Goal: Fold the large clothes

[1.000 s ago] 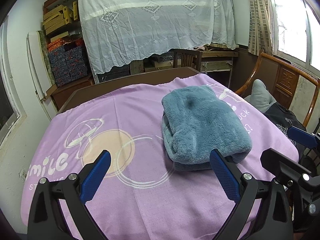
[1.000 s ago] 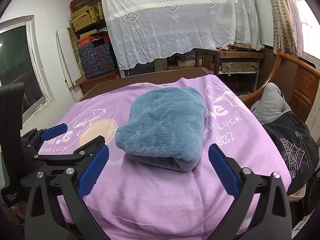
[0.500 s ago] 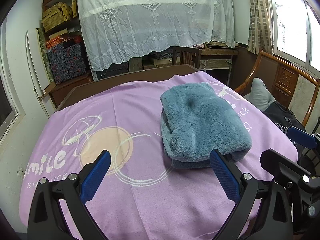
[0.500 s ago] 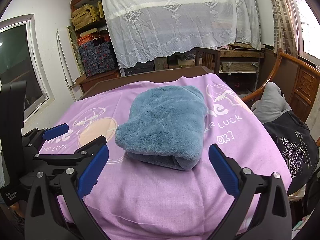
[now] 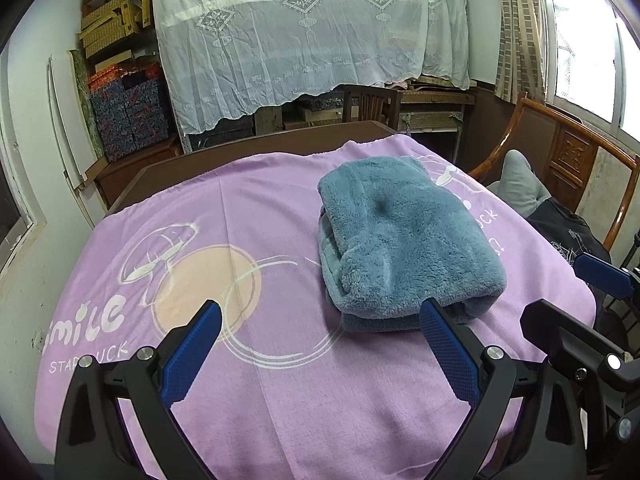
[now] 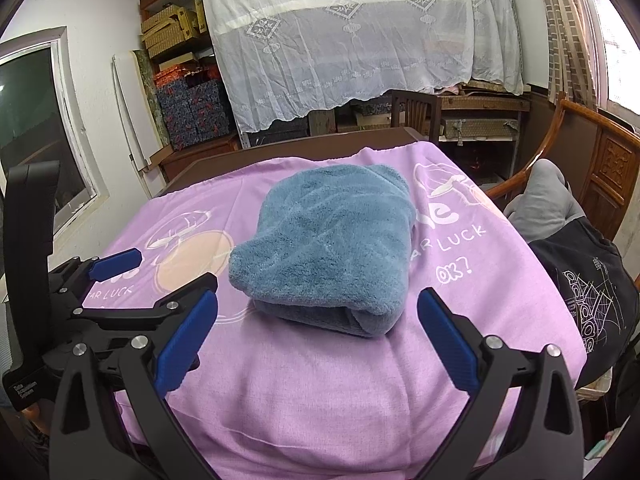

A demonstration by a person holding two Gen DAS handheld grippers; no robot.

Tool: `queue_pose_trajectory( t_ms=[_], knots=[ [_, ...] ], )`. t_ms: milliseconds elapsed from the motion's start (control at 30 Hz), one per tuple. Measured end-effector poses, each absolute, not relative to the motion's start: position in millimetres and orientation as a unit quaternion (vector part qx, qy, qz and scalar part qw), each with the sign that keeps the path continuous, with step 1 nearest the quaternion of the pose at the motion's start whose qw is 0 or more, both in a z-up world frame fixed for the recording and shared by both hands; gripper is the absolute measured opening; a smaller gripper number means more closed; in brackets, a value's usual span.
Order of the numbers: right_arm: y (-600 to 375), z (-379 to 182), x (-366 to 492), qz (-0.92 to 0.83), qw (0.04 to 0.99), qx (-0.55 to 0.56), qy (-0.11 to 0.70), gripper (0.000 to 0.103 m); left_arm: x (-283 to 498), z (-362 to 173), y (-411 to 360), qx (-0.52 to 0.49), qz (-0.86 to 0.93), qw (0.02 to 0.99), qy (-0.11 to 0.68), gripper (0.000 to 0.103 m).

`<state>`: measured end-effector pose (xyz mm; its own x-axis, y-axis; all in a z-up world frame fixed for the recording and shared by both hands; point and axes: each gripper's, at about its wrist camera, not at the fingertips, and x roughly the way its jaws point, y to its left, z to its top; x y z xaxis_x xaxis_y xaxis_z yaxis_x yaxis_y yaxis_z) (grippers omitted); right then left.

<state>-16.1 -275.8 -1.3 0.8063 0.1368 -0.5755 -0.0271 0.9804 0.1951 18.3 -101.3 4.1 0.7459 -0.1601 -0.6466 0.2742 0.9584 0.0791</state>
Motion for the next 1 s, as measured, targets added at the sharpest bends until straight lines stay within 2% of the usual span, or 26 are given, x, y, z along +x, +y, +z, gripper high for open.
queue_pose_trajectory(
  t_ms=[1000],
  knots=[
    [-275.9,-0.7,-15.2,0.044,0.945,0.091,0.311,0.098,19.3,-1.7,-100.7,0.082,-0.121,0.928,0.341,0.099]
  ],
)
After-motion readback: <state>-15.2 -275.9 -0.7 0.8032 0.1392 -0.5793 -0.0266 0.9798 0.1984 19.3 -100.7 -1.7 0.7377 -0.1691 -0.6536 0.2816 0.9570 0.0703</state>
